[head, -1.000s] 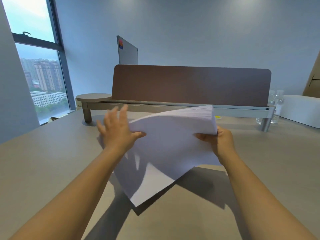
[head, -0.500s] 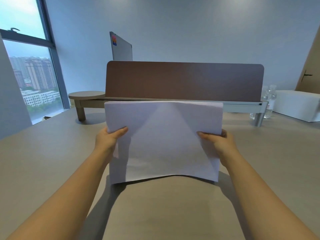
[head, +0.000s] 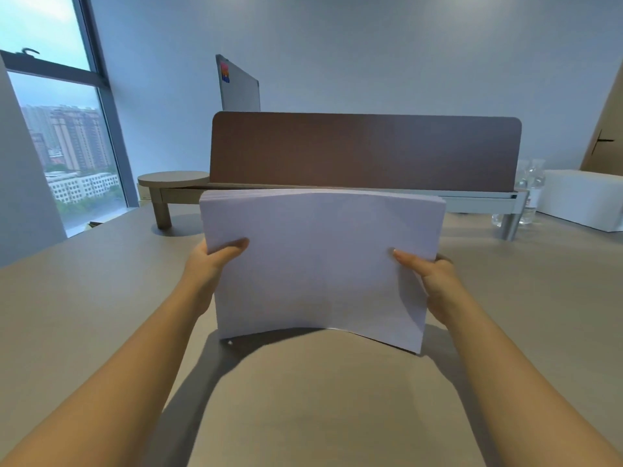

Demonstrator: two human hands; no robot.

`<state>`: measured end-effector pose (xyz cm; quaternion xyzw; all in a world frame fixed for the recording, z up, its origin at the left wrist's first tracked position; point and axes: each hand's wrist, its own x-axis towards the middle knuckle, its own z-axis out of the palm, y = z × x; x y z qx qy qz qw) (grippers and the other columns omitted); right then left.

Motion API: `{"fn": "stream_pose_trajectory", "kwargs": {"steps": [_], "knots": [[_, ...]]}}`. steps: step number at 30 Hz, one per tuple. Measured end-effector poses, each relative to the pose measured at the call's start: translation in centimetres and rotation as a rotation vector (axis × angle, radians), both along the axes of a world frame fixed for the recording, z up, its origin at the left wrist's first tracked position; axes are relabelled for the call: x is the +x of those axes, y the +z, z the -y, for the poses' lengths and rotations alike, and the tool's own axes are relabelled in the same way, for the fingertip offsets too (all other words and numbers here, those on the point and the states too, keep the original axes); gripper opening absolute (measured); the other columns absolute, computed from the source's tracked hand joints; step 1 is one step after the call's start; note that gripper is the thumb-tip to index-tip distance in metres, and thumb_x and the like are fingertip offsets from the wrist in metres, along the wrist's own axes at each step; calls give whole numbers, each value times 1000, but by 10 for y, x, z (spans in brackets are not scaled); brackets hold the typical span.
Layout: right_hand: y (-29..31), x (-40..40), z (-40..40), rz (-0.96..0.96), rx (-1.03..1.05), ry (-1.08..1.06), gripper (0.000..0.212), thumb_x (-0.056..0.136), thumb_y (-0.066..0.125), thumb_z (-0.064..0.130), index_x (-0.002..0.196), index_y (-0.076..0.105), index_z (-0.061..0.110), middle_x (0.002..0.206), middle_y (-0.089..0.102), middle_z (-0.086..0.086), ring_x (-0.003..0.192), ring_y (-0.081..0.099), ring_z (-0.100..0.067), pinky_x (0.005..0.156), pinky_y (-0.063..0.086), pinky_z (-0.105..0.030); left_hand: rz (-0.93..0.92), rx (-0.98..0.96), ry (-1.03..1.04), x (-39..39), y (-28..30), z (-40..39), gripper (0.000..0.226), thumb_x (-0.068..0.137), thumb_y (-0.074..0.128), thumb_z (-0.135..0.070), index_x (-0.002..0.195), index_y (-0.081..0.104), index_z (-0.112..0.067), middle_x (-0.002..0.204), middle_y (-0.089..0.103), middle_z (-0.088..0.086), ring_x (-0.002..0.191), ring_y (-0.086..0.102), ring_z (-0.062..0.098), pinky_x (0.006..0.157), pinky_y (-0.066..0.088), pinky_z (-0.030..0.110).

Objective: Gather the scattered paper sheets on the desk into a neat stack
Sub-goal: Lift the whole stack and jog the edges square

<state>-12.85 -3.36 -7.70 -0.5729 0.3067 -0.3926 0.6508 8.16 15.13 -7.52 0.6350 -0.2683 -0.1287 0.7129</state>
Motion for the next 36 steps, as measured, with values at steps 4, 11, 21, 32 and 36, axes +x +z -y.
{"fn": "stream_pose_trajectory", "kwargs": {"steps": [4, 11, 21, 32, 36], "knots": [[-3, 1, 1, -20, -106, -67, 21, 75, 72, 9, 92, 60, 12, 81, 62, 2, 72, 58, -15, 62, 48, -25, -16, -14, 11, 4, -2, 4, 28, 87, 58, -12, 114, 51, -14, 92, 59, -1, 82, 56, 16, 79, 46, 37], [-5, 11, -14, 42, -161, -202, 25, 77, 72, 8, 98, 58, 8, 86, 60, -3, 67, 57, -16, 60, 50, -25, -4, -26, 141, -8, 3, 13, 16, 88, 59, -15, 101, 51, -19, 103, 55, 5, 94, 54, 27, 79, 44, 39], [11, 1, -6, 107, -110, -109, 25, 78, 70, 11, 99, 57, 10, 80, 60, 2, 69, 57, -13, 58, 49, -23, 72, -5, 59, -11, 19, -3, 32, 88, 58, -16, 118, 48, -19, 99, 55, -1, 84, 55, 15, 79, 47, 36], [-6, 5, -1, 10, -126, -89, 24, 73, 74, 8, 93, 61, 12, 82, 64, -3, 73, 60, -21, 62, 48, -27, -6, -3, 108, -6, 3, 6, 40, 87, 59, -13, 125, 48, -11, 108, 53, 5, 91, 54, 22, 82, 44, 40], [-5, 11, -10, 17, -195, -185, 24, 76, 73, 10, 96, 59, 10, 90, 61, -6, 81, 58, -25, 63, 47, -27, -10, -19, 224, -17, 6, 11, 35, 87, 60, -15, 121, 52, -11, 105, 53, 4, 96, 51, 25, 89, 45, 43]]}}
